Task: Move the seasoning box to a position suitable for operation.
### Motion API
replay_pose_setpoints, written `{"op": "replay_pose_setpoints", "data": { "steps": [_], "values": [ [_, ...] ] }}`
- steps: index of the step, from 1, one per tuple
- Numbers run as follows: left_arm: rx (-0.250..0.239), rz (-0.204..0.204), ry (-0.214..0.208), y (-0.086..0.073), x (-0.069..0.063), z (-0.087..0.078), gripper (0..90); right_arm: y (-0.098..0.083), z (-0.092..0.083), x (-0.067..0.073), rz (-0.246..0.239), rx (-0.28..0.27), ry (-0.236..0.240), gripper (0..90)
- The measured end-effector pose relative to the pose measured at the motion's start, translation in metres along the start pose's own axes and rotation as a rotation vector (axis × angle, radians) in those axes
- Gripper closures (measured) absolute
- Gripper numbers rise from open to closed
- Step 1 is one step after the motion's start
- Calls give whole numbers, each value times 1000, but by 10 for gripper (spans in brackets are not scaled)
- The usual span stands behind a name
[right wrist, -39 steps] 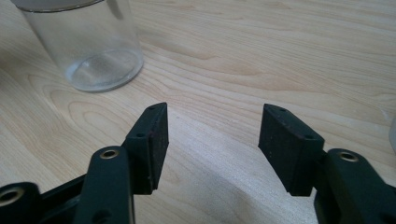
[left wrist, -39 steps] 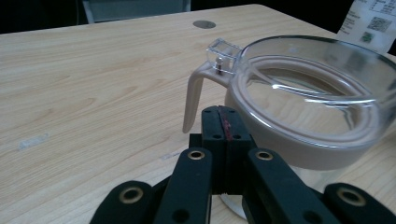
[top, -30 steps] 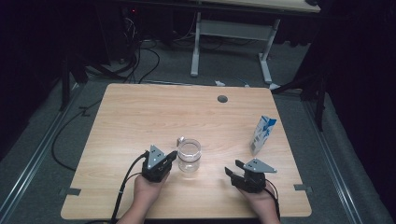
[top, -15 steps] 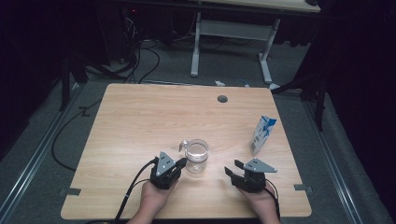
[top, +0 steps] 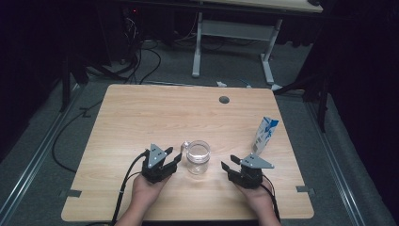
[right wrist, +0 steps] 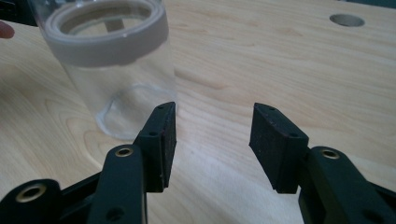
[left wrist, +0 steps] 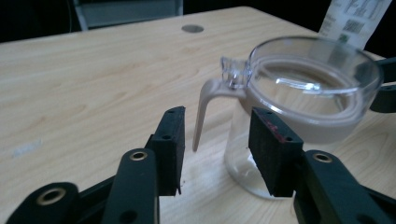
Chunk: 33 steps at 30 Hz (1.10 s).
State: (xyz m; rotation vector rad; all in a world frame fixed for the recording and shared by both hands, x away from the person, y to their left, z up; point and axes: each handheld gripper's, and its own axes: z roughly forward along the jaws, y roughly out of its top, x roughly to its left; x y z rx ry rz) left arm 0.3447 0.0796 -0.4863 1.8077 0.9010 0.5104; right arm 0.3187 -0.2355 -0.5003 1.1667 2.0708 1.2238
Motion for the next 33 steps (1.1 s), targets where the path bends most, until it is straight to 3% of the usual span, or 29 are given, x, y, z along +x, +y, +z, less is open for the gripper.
{"op": "replay_pose_setpoints", "data": {
  "steps": [2,5,6,9,14,20,21,23,33],
  "values": [
    [0,29,8,6,1,2,557,5,5,1,-2,-4,-5,506],
    [11,-13,-19,13,9,5,573,14,12,2,-10,-17,-9,504],
    [0,-16,-14,15,10,5,609,17,14,3,-9,-23,-11,503],
    [-15,-25,10,21,12,5,603,21,18,3,-6,-39,-6,507],
    [3,-36,-33,30,12,10,636,18,20,5,-19,-23,-5,507],
    [-19,-25,-57,40,7,14,790,17,16,3,-3,-32,18,554],
    [-12,-51,-71,42,6,18,816,17,16,4,-4,-31,24,566],
    [-8,-58,-67,43,7,22,870,17,16,5,-10,-32,29,585],
    [-27,-13,-36,42,2,28,899,18,14,7,-21,-45,52,704]
  ]
}}
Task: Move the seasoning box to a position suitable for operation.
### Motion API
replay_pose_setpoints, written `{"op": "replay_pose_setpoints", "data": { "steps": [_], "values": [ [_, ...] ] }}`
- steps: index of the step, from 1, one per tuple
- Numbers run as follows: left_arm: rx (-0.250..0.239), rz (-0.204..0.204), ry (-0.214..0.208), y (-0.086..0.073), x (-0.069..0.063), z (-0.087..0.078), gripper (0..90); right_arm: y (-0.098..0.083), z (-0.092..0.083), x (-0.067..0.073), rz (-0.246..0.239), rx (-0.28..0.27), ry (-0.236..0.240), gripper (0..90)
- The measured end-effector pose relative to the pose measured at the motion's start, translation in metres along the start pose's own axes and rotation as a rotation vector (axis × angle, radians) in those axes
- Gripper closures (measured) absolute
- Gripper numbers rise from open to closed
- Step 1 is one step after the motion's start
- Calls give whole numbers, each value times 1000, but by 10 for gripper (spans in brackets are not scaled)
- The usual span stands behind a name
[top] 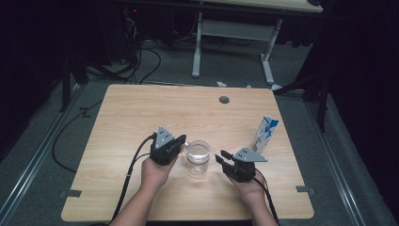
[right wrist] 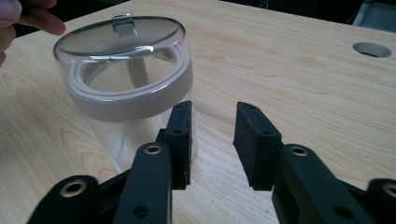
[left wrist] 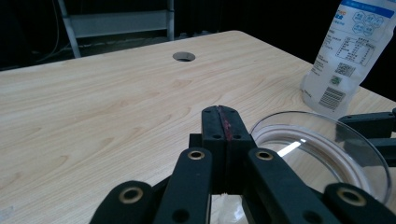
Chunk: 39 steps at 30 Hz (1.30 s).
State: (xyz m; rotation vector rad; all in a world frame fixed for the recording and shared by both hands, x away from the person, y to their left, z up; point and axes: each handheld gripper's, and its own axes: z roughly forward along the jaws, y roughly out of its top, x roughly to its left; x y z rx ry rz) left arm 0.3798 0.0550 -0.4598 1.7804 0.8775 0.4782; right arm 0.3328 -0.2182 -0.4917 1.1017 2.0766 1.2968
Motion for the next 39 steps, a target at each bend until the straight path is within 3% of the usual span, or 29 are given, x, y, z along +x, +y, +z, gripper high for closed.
{"op": "replay_pose_setpoints", "data": {
  "steps": [10,22,32,39],
  "values": [
    [1,35,31,-4,-5,4,899,-1,0,7,-17,-4,5,897],
    [-11,48,37,-6,-6,5,899,2,0,8,7,-11,-15,896],
    [-15,47,35,-7,-5,5,899,4,-4,16,-46,-33,3,896],
    [-22,41,34,-7,-5,6,900,4,-3,18,-50,-34,14,896]
  ]
}}
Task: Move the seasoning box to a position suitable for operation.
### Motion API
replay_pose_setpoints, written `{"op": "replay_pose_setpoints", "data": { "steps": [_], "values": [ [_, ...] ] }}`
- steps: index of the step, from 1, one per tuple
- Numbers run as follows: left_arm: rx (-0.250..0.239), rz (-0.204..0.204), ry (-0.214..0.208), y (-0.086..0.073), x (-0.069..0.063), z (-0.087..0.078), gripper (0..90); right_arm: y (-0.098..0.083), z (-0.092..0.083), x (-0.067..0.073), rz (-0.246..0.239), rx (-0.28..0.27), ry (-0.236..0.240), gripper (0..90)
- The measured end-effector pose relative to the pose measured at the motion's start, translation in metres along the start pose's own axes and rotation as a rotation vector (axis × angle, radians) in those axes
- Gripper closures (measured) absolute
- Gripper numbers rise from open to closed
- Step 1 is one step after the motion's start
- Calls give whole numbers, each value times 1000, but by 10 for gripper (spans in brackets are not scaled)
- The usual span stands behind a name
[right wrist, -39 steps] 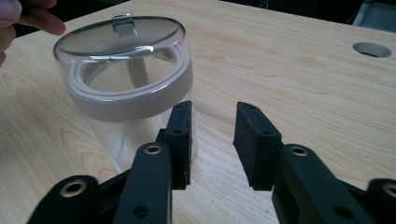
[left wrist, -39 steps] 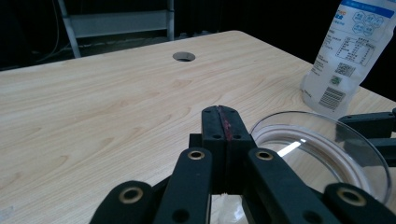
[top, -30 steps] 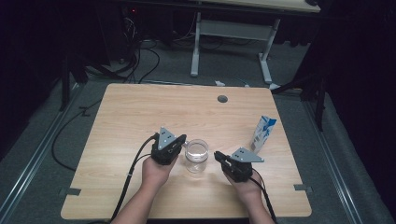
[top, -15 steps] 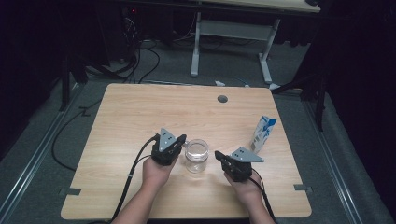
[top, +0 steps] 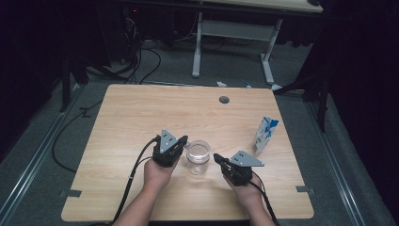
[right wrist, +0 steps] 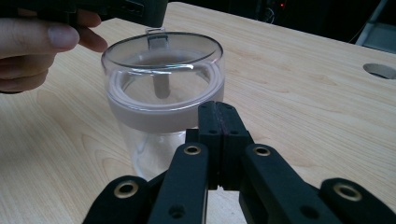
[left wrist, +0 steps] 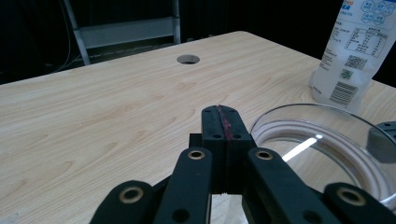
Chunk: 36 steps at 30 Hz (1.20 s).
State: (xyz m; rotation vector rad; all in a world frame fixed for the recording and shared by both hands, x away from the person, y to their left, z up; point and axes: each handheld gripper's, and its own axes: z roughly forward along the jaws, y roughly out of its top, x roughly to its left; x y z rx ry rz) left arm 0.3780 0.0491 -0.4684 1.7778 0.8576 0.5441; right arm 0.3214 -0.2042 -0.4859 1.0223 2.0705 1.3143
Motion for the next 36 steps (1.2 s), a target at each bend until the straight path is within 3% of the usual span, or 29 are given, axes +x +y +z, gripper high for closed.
{"op": "replay_pose_setpoints", "data": {
  "steps": [36],
  "values": [
    [-11,-22,-2,-3,3,1,900,3,2,5,-23,-20,17,896]
  ]
}}
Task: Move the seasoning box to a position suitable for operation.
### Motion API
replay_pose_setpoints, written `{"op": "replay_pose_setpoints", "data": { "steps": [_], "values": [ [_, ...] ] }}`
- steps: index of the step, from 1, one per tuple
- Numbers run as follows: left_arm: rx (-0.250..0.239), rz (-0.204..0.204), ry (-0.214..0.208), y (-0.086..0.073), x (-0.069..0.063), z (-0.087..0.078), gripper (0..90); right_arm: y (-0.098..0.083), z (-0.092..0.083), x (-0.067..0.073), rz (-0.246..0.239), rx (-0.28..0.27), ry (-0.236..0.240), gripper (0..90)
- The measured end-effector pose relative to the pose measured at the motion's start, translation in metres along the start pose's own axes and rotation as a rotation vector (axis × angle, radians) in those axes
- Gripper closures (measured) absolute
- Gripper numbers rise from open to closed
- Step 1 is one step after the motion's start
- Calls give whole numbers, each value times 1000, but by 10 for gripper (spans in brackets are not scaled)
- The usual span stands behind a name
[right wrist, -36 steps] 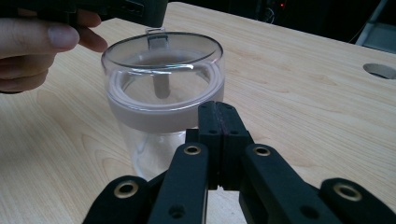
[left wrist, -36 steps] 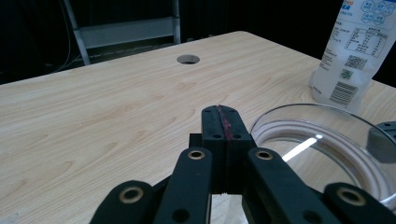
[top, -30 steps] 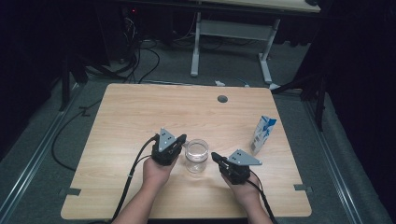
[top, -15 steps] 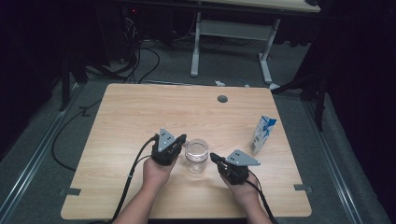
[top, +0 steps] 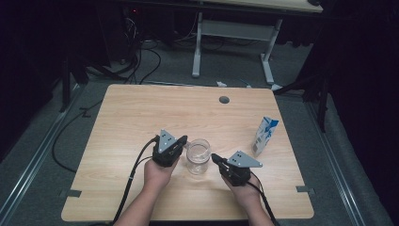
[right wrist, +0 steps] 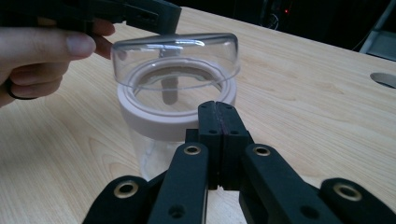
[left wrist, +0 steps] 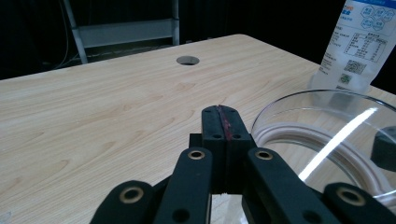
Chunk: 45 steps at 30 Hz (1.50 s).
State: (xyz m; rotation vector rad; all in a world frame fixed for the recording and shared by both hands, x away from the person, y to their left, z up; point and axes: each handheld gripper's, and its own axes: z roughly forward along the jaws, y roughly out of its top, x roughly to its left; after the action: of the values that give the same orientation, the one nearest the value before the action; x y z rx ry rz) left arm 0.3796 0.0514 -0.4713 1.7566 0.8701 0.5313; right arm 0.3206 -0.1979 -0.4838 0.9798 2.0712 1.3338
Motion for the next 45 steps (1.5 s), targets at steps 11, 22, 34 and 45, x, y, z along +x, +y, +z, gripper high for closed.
{"op": "replay_pose_setpoints", "data": {
  "steps": [11,22,34,45],
  "values": [
    [-25,-26,0,-2,-1,-10,899,9,0,6,-13,-29,21,896],
    [16,-45,-38,-26,-17,-46,874,15,-5,7,-1,-59,37,896],
    [8,-63,-103,-32,-37,-43,877,19,-7,10,-1,-73,44,896],
    [-4,-55,-103,-29,-41,-43,894,18,-8,8,-9,-63,30,898]
  ]
}}
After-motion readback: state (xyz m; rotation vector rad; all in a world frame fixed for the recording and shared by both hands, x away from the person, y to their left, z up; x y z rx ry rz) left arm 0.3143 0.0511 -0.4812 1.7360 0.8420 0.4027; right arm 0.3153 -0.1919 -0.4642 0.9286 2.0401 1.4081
